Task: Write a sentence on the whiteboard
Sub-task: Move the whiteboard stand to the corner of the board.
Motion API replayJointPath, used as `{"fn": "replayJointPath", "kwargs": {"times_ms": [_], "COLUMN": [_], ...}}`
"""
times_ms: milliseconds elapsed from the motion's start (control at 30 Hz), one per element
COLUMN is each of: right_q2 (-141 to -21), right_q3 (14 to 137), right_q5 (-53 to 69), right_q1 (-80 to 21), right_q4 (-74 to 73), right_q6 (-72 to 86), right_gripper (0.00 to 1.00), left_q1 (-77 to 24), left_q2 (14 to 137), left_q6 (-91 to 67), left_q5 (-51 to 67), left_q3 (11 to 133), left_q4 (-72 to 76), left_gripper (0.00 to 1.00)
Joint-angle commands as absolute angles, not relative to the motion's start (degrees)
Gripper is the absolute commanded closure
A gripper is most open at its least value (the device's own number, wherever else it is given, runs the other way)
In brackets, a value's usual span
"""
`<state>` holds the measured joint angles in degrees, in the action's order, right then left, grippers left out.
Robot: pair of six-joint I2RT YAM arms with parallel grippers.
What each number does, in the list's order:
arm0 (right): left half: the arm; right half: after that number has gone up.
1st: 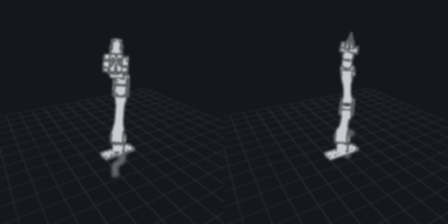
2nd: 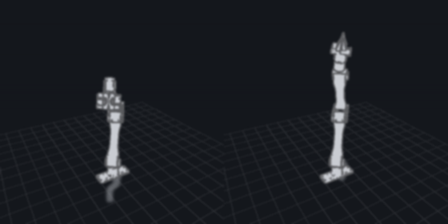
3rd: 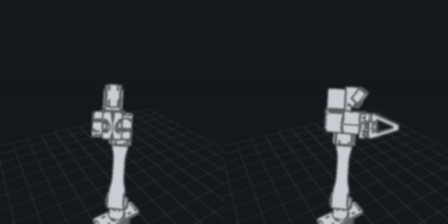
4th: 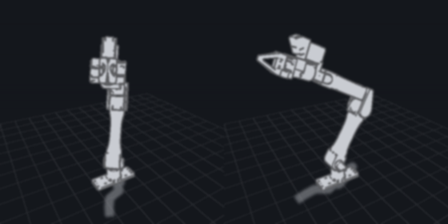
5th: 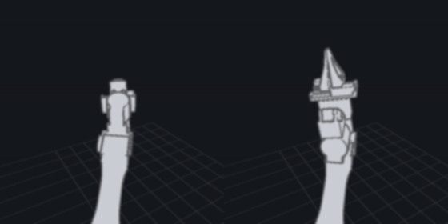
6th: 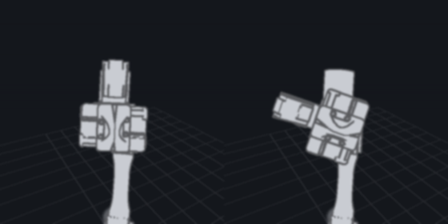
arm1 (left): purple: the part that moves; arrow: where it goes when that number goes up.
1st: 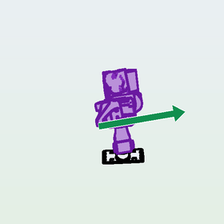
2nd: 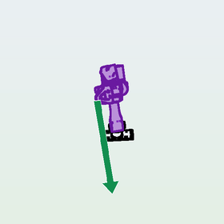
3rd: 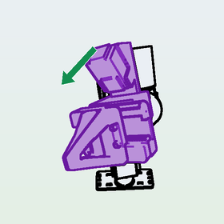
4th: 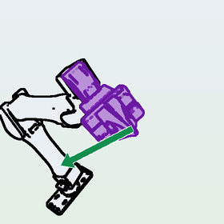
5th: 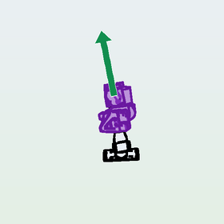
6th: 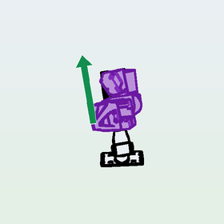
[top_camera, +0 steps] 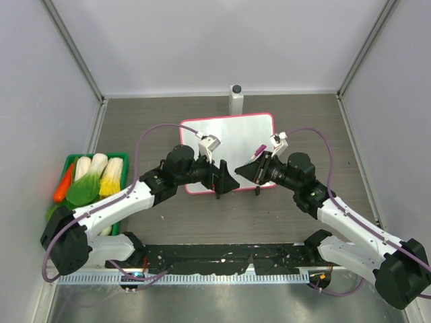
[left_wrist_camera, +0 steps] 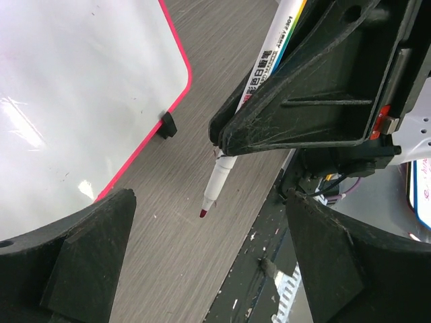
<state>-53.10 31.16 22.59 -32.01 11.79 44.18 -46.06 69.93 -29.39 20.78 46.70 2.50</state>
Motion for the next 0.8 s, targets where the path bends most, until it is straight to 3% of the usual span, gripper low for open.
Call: {"fn": "replayJointPath", "kwargs": {"times_ms": [0, 467, 767], "right_q2": [-51.9, -51.4, -52.3], "right_q3": [32.3, 32.3, 32.7], "right_q5": [21.5, 18.4, 17.1], "right_q1": [-31.8, -31.8, -31.8], "right_q4": [10.2, 6.1, 5.0], "right_q6": [42.4, 39.0, 38.6], "right_gripper": [0.99, 0.99, 0.99], "left_q1": [-46.0, -46.0, -46.0], "left_q2": [68.7, 52.1, 53.3], "left_q6": [-28.6, -32.9, -34.1], "left_q5": [22.0, 9.1, 1.1], "left_q3": [48.9, 35.6, 34.9], "left_q4": [0.2, -4.7, -7.0], "left_gripper": [0.0, 0.0, 0.0]}}
